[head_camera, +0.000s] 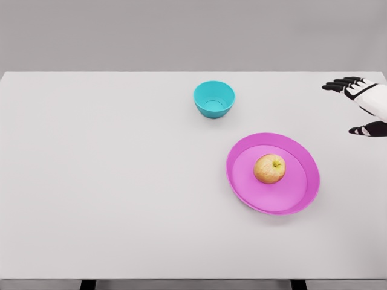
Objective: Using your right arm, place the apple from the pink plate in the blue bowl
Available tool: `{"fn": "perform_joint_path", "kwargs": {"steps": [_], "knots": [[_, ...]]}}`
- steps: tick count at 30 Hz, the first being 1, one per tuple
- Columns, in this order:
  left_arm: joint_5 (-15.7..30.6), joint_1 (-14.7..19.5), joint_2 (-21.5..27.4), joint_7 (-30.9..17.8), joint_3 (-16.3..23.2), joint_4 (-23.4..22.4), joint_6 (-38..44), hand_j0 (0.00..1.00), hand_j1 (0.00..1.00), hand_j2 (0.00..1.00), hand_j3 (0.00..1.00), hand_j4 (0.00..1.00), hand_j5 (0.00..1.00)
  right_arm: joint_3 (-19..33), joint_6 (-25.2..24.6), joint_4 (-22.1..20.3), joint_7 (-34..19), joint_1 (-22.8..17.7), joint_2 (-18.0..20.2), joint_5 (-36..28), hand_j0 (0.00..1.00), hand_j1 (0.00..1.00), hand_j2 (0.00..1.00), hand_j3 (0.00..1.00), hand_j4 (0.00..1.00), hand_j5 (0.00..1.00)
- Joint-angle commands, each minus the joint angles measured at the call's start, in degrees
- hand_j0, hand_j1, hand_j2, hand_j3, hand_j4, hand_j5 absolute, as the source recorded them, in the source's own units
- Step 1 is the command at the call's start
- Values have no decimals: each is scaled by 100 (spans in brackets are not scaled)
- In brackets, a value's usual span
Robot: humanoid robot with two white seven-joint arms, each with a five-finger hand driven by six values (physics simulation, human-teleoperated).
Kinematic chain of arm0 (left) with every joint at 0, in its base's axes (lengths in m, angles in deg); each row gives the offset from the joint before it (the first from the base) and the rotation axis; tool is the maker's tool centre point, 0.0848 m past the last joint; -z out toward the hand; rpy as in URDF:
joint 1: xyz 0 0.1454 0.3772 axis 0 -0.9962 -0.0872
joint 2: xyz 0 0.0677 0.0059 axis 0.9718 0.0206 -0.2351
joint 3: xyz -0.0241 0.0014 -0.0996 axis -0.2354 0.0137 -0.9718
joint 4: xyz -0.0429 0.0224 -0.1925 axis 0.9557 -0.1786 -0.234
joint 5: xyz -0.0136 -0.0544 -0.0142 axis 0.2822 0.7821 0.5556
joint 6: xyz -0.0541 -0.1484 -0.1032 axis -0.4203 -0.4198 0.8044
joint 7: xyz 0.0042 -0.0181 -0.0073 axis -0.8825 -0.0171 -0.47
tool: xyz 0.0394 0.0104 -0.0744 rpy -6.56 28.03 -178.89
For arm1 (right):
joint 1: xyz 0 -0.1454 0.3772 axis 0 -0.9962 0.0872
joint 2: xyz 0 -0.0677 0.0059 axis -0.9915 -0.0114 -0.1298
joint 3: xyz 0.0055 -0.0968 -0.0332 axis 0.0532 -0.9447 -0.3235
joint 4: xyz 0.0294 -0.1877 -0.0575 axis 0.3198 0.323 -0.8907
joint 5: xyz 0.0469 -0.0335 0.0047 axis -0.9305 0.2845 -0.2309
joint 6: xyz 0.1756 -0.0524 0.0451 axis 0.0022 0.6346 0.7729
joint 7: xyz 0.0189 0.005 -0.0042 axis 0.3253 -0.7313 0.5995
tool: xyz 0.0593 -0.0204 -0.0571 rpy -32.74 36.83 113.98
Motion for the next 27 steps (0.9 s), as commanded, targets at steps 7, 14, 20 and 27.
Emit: {"fn": "perform_joint_path", "kwargs": {"steps": [7,14,20,27], "knots": [[0,0,0,0,0,0,0,100,100,100,100,100,100,22,-3,-664,-32,-26,111,-30,100,100,100,100,100,100],[0,0,0,0,0,0,0,100,100,100,100,100,100,66,-3,-1429,-2264,35,41,-83,100,100,100,100,100,100],[0,0,0,0,0,-9,0,100,100,100,100,100,100,-48,-3,-1569,-2879,97,-442,-92,100,100,100,100,100,100],[0,0,0,0,0,0,0,100,100,100,100,100,100,-733,-3,-1552,-3057,633,-732,-74,100,100,100,100,100,100]]}}
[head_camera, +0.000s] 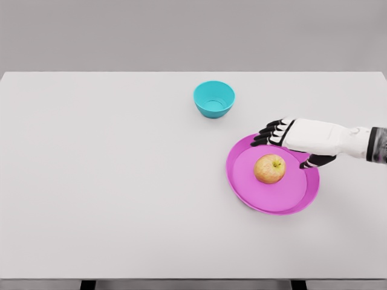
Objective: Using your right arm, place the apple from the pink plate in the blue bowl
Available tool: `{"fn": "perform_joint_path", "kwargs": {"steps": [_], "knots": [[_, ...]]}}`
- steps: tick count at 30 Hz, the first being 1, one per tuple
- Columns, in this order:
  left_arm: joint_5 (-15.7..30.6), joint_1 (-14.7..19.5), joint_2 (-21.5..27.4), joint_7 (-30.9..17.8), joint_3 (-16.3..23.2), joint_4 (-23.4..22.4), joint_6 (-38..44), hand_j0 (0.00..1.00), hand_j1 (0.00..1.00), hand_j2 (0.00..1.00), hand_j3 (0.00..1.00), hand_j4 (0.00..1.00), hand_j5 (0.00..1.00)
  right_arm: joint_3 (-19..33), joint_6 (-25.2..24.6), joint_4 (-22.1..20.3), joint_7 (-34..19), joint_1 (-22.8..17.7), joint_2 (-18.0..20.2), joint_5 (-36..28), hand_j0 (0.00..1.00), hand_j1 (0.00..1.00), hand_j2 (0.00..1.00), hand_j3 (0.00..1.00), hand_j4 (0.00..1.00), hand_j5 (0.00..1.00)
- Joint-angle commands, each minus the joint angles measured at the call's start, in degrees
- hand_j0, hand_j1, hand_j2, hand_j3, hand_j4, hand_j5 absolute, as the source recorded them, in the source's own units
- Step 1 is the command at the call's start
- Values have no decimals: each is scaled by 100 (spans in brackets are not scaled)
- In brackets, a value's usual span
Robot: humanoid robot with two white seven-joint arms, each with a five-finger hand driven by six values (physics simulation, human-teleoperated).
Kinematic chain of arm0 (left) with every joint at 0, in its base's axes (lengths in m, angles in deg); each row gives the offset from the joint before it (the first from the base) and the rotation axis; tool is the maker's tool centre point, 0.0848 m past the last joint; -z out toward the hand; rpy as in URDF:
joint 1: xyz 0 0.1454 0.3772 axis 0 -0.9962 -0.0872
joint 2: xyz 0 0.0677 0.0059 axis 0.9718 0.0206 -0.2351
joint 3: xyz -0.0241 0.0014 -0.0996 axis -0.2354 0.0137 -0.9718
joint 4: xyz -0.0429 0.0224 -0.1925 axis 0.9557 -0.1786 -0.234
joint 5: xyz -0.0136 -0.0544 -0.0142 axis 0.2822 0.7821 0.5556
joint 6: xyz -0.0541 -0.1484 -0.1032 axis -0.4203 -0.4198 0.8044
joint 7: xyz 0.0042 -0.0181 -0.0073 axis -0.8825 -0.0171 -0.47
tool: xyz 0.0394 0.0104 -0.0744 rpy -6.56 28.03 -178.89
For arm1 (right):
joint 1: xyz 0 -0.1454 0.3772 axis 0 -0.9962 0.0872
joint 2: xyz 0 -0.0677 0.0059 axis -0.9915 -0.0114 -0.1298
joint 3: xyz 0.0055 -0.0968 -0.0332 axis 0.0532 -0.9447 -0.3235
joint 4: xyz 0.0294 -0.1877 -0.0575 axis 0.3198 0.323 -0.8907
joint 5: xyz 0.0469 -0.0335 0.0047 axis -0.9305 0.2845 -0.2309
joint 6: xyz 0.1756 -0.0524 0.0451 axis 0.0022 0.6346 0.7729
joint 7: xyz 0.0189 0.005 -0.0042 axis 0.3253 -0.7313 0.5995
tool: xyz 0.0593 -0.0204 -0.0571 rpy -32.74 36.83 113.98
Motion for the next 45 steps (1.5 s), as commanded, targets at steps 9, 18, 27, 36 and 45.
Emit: {"fn": "perform_joint_path", "kwargs": {"steps": [9,18,27,36,45], "knots": [[0,0,0,-1,0,0,0,100,100,100,100,100,100,-376,-14,278,-52,53,-233,34,100,100,100,100,100,100],[0,0,0,-1,0,0,0,100,100,100,100,100,100,-683,-14,656,-52,220,-488,52,100,100,100,100,100,100],[0,0,0,-1,0,0,0,100,100,100,100,100,100,-762,-14,937,-52,264,-559,52,100,100,100,100,100,100],[0,0,0,-1,0,0,0,100,100,100,100,100,100,-885,-14,911,-52,308,-585,61,54,54,54,54,54,54],[0,0,0,-1,0,0,0,100,100,100,100,100,100,-885,-14,911,-52,360,-585,61,36,36,36,36,36,36]]}}
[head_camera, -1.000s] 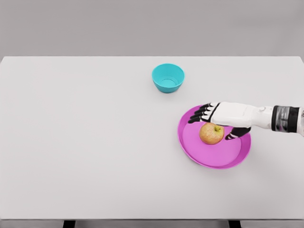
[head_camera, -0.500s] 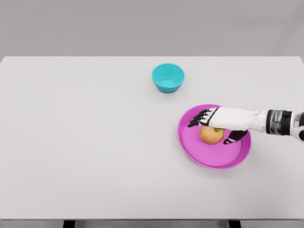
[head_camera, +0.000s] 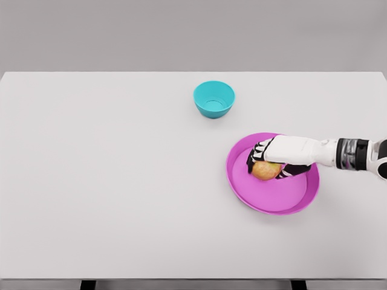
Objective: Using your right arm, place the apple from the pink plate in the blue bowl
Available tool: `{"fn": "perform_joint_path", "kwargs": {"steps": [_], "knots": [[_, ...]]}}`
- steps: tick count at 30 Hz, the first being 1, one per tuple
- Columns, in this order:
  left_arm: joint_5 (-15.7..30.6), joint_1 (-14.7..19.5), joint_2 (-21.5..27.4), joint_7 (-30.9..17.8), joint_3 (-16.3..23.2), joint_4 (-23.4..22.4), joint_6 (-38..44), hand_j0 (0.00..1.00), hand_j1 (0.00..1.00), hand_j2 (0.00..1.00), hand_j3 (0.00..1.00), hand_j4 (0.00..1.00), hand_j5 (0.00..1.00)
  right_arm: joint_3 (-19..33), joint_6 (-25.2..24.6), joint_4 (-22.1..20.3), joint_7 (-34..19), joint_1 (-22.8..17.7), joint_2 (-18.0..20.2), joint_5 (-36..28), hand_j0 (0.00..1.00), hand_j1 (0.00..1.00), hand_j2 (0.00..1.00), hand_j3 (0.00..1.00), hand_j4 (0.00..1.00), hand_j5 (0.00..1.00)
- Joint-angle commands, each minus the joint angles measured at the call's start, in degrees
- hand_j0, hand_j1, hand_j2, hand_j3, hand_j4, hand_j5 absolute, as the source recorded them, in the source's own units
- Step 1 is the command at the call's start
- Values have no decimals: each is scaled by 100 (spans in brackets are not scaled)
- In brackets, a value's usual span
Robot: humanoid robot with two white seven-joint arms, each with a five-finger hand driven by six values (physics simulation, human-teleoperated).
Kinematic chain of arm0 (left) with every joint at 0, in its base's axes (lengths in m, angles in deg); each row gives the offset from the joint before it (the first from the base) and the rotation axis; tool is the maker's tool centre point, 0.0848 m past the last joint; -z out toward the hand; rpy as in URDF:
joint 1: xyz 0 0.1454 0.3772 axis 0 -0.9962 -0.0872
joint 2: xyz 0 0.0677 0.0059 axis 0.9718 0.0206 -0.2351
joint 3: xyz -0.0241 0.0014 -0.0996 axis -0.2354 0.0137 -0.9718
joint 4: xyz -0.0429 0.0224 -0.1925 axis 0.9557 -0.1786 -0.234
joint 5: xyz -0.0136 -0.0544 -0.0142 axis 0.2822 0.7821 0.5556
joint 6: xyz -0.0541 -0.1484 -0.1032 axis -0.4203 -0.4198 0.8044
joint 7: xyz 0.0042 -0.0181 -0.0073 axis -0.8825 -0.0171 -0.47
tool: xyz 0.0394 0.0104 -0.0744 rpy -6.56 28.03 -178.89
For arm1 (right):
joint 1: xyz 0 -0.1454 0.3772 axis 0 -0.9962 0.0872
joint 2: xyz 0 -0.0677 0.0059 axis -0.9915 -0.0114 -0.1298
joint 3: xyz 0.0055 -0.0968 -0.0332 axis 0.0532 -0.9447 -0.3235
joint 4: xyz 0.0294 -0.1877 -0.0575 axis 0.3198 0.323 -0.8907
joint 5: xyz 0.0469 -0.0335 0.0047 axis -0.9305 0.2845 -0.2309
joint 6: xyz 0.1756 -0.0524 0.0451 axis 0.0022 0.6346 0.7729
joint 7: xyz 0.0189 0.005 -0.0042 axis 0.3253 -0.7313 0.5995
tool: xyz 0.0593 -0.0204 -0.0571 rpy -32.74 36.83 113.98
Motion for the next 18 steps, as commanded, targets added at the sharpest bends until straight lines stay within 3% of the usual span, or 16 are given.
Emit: {"fn": "perform_joint_path", "kwargs": {"steps": [1,10,14,18], "knots": [[0,0,0,-1,0,0,0,100,100,100,100,100,100,9,-13,-3,-1,0,5,-36,37,37,37,37,37,37],[0,0,0,-1,0,0,0,100,100,100,100,100,100,70,-13,93,-1,360,5,-36,37,37,37,37,37,37],[0,0,0,-1,0,0,0,100,100,100,100,100,100,70,-13,374,-1,624,-118,-19,37,37,37,37,37,37],[0,0,0,-1,0,0,0,100,100,100,100,100,100,53,-13,901,-1,993,-487,140,37,37,37,37,37,37]]}}
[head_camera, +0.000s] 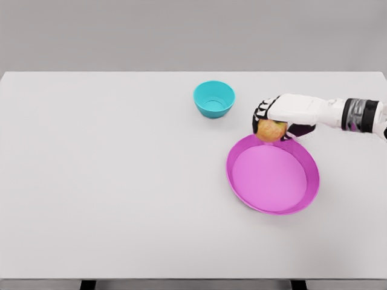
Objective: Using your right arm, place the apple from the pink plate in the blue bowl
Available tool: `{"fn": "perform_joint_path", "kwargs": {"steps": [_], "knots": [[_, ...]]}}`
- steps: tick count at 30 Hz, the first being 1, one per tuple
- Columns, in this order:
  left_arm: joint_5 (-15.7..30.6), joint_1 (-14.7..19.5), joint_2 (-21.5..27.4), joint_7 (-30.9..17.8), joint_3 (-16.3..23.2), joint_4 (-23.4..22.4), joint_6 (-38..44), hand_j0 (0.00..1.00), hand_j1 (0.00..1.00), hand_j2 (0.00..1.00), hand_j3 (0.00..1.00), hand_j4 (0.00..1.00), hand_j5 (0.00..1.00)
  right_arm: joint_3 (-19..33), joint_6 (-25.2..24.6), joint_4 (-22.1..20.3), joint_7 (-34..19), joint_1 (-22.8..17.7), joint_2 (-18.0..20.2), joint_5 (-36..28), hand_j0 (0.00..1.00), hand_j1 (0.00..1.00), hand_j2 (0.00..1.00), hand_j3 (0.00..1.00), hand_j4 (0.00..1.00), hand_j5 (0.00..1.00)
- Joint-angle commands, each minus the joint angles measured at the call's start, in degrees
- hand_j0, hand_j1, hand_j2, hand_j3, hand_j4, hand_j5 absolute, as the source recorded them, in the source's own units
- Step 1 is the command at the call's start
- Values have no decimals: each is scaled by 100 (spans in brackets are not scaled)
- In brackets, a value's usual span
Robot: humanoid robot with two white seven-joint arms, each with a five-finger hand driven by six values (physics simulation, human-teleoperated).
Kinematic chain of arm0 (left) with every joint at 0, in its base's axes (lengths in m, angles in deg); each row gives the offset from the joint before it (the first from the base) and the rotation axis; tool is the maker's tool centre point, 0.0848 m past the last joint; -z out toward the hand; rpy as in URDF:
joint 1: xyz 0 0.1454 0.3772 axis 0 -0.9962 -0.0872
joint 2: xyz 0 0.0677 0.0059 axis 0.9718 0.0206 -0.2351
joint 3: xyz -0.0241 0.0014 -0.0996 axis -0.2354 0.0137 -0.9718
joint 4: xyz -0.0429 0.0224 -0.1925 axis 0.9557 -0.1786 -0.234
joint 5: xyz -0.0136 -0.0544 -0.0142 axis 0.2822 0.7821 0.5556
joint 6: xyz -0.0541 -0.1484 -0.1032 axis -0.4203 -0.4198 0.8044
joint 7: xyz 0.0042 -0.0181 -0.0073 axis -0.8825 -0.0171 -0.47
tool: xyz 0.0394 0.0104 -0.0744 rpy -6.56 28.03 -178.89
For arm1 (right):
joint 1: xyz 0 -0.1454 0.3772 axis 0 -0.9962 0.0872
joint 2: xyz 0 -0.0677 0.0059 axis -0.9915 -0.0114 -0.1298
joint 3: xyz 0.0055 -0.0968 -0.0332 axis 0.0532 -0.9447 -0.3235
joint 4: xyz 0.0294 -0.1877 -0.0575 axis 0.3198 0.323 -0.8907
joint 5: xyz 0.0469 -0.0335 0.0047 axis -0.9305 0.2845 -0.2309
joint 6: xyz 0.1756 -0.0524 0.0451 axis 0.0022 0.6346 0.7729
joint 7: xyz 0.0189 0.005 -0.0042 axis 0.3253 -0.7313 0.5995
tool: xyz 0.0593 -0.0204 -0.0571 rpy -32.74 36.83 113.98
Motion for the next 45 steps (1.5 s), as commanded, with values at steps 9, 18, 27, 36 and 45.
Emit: {"fn": "perform_joint_path", "kwargs": {"steps": [9,18,27,36,45], "knots": [[0,0,0,-1,0,0,0,100,100,100,100,100,100,-51,-13,1046,1,571,-777,185,36,36,36,36,36,36],[0,0,0,-1,0,0,0,100,100,100,100,100,100,-51,-13,1802,1,923,-1295,325,35,35,35,35,35,35],[0,0,0,-1,0,0,0,100,100,100,100,100,100,-25,-13,2145,1,1152,-1595,325,32,32,32,32,32,32],[0,0,0,-1,0,0,0,100,100,100,100,100,100,10,-13,2443,1,1231,-1893,395,30,30,30,30,30,30],[0,0,0,-1,0,0,0,100,100,100,100,100,100,19,-13,2637,1,1336,-2113,448,30,30,30,30,30,30]]}}
